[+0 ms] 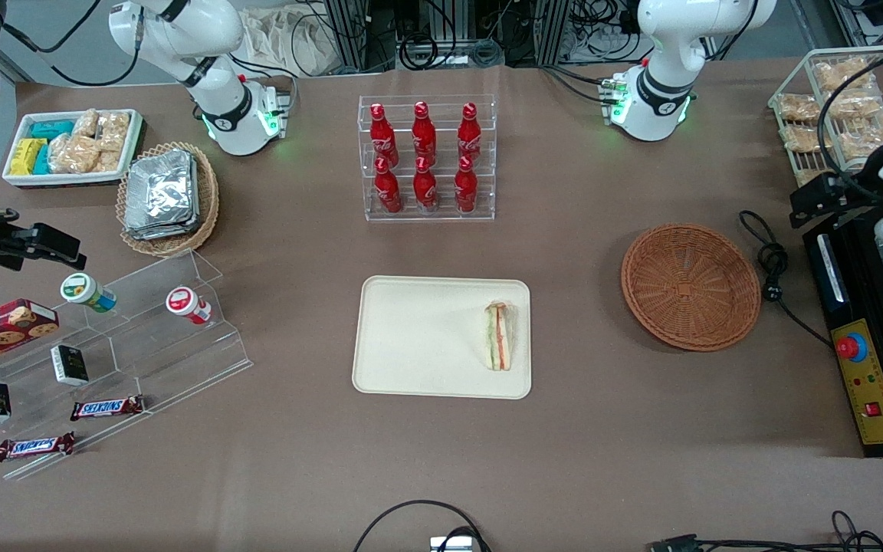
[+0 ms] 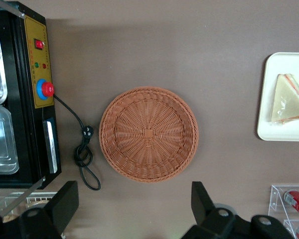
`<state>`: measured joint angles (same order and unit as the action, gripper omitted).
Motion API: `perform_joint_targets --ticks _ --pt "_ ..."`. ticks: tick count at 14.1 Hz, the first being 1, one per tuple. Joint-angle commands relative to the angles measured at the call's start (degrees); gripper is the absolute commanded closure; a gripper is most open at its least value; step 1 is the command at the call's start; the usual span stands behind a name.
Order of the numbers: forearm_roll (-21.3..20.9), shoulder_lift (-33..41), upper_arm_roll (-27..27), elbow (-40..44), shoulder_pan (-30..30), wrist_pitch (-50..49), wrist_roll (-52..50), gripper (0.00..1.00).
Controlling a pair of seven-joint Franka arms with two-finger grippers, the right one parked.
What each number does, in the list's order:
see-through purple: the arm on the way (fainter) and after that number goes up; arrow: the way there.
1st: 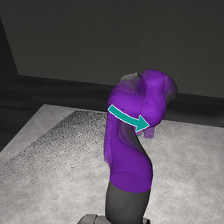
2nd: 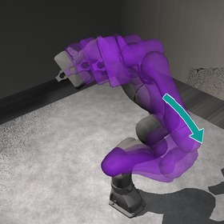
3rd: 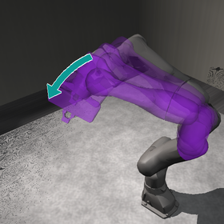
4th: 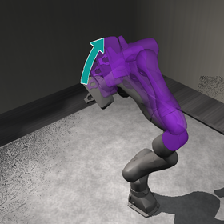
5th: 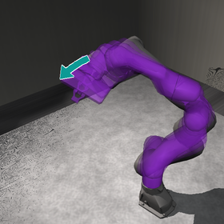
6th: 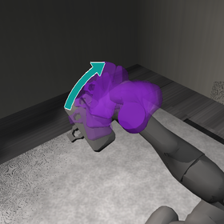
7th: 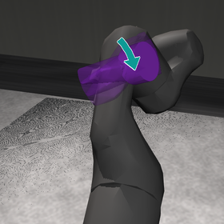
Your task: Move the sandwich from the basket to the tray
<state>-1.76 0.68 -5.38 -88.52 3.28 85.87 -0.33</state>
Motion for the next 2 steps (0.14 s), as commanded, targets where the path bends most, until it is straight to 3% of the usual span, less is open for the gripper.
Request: perform_joint_targets --ticks 1,2 --pt "1.2 3.6 -0.9 -4.1 1.1 0.2 1.1 0.0" --pt "1.2 3.6 -0.9 -4.2 1.1 0.1 1.1 0.0"
